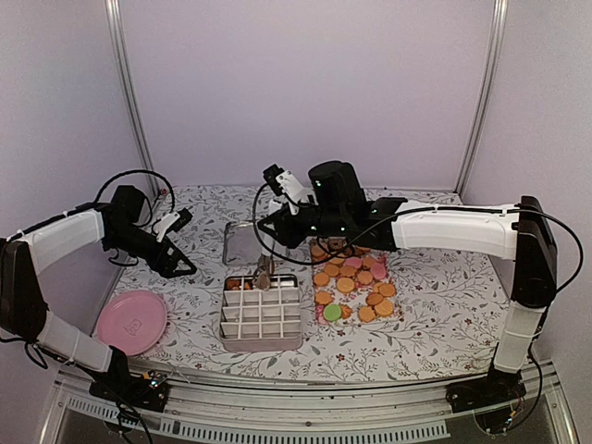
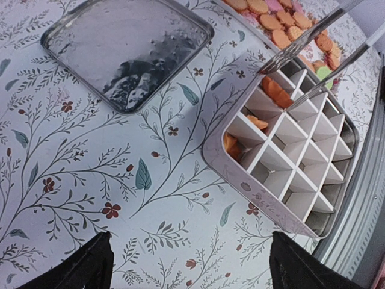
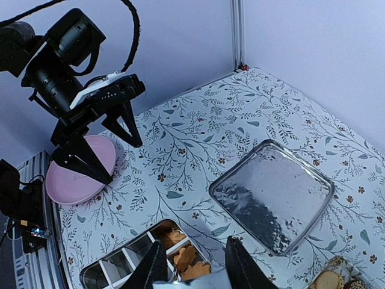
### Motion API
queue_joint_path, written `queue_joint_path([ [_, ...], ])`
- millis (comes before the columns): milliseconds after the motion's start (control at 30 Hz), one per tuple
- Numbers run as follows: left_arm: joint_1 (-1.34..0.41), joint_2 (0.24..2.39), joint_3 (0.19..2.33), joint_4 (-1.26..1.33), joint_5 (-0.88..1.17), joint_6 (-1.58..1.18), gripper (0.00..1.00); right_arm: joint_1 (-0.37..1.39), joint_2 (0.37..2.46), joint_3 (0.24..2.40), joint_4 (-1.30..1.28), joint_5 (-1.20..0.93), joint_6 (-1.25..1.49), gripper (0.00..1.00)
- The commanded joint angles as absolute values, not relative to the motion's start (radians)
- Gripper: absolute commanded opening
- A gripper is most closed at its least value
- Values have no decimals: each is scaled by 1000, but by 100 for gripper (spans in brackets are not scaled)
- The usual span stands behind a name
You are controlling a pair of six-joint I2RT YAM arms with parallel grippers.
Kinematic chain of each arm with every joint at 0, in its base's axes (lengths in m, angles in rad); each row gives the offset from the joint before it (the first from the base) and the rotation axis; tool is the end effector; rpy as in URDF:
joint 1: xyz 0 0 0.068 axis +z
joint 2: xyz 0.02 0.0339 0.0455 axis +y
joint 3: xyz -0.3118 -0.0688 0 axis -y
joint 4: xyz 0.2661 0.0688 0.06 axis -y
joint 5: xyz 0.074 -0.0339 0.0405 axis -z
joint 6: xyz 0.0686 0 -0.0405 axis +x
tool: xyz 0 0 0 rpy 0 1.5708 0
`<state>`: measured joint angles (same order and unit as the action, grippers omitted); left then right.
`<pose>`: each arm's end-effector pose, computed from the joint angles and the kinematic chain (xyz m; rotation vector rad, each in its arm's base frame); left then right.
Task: Pack the cookies
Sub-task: Place the fake cookies in the empty pocket of the box, then adjust the fake cookies in the packing box.
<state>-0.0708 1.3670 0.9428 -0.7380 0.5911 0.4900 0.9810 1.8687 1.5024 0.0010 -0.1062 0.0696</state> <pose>0.2727 -0.0577 0.2438 0.8608 2.4074 -0.6499 0.2800 0.4314 0.3215 -0.9543 1.7794 0.7891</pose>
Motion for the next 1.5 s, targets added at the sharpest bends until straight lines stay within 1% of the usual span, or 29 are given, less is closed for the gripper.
queue_joint_path([
  [0,-60,1364,946,-736,606,501,90,985,1846,1517,41,-106,65,34],
  [200,-61,1364,948,-736,607,503,90,977,1804,1513,40,-67,55,34],
  [500,-61,1368,954,-736,611,499,91,943,1727,1463,35,-68,52,34],
  [833,-60,1374,960,-741,608,499,90,966,1742,1454,64,-90,81,34],
  [1033,-61,1374,959,-741,603,502,90,1031,1783,1506,61,-12,72,33],
  [1367,-61,1369,953,-742,598,505,90,1127,1914,1647,-20,273,70,31],
  [1467,-61,1365,952,-743,596,508,90,1140,1943,1677,-40,334,76,28],
])
